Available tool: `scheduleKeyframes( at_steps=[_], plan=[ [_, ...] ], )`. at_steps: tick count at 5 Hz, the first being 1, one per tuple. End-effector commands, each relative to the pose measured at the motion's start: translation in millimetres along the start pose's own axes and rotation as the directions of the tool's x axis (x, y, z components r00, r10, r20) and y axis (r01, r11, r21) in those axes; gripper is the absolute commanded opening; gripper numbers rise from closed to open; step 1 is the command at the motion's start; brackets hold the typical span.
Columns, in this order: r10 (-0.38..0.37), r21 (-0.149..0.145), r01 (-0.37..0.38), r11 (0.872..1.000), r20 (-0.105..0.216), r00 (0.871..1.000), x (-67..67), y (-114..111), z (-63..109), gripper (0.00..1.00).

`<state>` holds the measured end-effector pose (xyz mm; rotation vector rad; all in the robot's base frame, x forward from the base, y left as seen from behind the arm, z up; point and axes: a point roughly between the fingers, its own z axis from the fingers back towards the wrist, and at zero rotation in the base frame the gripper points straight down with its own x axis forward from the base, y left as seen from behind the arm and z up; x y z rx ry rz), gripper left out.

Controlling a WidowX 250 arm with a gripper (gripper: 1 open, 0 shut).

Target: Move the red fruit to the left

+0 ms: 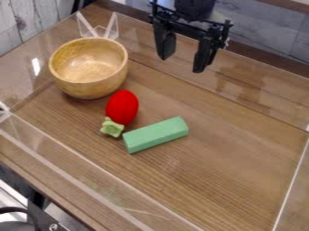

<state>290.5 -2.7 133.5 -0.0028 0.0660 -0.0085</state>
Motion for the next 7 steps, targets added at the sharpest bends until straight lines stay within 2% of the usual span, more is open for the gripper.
scheduleKeyframes(
  at_steps=[1, 2, 3, 4, 5, 6, 7],
  plan=[
    [0.09, -0.005, -0.09, 0.996, -0.024, 0.996, -4.3, 13, -4.7, 1.0],
    [0.111, -0.005, -0.111, 0.994, -0.025, 0.993, -20.2, 25, -18.1, 1.0],
    [0.126, -0.008, -0.126, 0.992, 0.02, 0.992, -41.3, 39, -25.3, 1.0],
    [0.131, -0.006, -0.13, 0.991, 0.059, 0.99, -39.5, 60, -36.4, 1.0],
    [0.149, -0.006, -0.149, 0.989, 0.088, 0.985, -35.0, 71, -48.1, 1.0],
    [0.057, -0.001, -0.058, 0.998, 0.085, 0.995, -37.0, 74, -62.2, 1.0],
    [-0.002, 0.004, 0.001, 1.0, 0.089, 0.996, -35.1, 77, -74.5, 1.0]
  ],
)
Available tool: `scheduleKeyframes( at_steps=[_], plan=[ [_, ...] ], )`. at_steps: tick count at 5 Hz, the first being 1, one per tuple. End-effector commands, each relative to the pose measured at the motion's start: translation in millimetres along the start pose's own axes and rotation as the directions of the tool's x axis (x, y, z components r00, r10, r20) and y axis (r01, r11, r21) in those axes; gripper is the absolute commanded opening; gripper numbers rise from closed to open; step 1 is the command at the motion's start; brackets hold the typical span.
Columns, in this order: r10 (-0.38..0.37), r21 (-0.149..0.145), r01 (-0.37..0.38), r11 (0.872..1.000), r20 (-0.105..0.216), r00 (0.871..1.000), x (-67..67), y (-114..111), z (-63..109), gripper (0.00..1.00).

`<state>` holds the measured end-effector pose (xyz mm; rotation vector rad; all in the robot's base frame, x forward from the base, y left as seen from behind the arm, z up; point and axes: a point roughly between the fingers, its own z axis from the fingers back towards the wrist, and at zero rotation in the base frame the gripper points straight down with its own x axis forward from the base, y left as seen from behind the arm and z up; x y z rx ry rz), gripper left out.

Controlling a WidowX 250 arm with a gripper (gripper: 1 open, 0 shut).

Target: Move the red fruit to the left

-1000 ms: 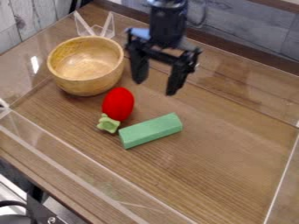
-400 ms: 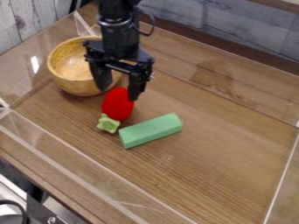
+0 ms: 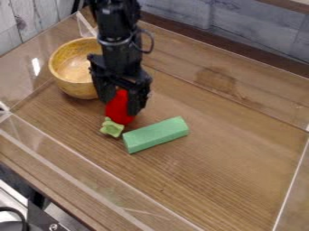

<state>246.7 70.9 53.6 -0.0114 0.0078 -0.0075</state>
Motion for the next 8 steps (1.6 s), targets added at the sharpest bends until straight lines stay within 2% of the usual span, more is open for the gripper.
scheduleKeyframes(
  at_steps=[1, 2, 4, 6, 8],
  plan=[
    [0.07, 0.01, -0.071, 0.997, 0.04, 0.997, 14.6, 20, 4.2, 1.0],
    [0.1, 0.004, -0.1, 0.995, 0.042, 0.994, 23.6, 31, 4.7, 1.0],
    [0.103, -0.005, -0.103, 0.995, 0.025, 0.994, 14.8, 27, 1.7, 1.0],
    [0.101, -0.022, -0.101, 0.995, 0.008, 0.995, 23.7, 25, -3.2, 1.0],
    [0.254, -0.04, -0.254, 0.966, -0.002, 0.967, 6.5, 21, 0.0, 1.0]
  ],
)
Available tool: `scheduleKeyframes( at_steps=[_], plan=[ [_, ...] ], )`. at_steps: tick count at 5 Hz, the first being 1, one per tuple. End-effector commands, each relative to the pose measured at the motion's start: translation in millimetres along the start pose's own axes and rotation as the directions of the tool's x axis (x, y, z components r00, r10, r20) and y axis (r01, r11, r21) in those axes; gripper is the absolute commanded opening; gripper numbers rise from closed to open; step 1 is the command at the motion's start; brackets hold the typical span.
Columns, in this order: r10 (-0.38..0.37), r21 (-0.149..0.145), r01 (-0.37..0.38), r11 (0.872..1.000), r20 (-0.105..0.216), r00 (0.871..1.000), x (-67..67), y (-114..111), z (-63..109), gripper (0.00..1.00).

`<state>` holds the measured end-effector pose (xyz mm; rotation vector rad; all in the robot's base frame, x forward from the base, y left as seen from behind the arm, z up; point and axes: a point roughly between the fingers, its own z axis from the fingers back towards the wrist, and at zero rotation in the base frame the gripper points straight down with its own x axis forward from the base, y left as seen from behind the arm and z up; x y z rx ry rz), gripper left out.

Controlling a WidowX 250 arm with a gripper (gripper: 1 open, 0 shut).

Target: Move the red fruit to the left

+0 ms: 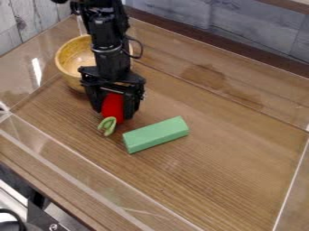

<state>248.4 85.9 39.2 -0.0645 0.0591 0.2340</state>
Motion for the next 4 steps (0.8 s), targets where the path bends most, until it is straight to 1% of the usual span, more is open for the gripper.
scheduleKeyframes(
  at_steps=[1, 2, 3, 4],
  plan=[
    [0.011, 0.004, -0.011, 1.0, 0.051, 0.999, 9.3, 2, 4.9, 1.0],
    [0.004, 0.004, -0.005, 1.0, 0.047, 0.999, 13.1, -1, -5.7, 1.0],
    [-0.061, -0.001, 0.061, 0.998, 0.039, 0.997, 11.7, -10, -1.7, 1.0],
    [-0.127, -0.005, 0.127, 0.992, 0.028, 0.991, 10.1, -17, 1.8, 1.0]
  ],
)
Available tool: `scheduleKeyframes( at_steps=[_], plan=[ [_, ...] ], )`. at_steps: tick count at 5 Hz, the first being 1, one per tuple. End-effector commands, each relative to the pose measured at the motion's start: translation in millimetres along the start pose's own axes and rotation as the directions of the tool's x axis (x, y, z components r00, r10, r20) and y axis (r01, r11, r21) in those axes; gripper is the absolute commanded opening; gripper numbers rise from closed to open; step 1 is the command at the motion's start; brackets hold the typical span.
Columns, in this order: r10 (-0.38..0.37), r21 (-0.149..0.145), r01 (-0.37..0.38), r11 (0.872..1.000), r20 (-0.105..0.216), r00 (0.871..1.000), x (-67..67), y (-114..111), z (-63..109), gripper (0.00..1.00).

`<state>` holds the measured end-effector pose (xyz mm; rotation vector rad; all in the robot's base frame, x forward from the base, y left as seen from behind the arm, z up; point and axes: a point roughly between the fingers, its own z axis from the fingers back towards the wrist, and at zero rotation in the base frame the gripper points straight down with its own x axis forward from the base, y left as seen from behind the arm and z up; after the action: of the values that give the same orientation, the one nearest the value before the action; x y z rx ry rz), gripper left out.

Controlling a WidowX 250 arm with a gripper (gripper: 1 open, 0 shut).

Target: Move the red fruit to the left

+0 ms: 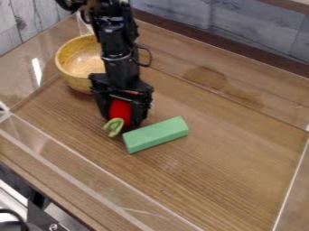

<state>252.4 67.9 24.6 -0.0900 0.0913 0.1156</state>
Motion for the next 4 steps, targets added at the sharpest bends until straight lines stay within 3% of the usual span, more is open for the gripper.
scheduleKeyframes(
  at_steps=[1, 2, 3, 4],
  plan=[
    [-0.071, 0.013, 0.071, 0.997, 0.054, 0.996, 7.9, -5, 20.7, 1.0],
    [-0.111, -0.014, 0.112, 0.994, 0.065, 0.992, 7.8, -19, 33.1, 1.0],
    [-0.074, -0.051, 0.079, 0.996, 0.091, 0.993, 9.9, -22, 52.7, 1.0],
    [-0.043, -0.064, 0.049, 0.997, 0.087, 0.995, 9.3, -20, 58.1, 1.0]
  ],
)
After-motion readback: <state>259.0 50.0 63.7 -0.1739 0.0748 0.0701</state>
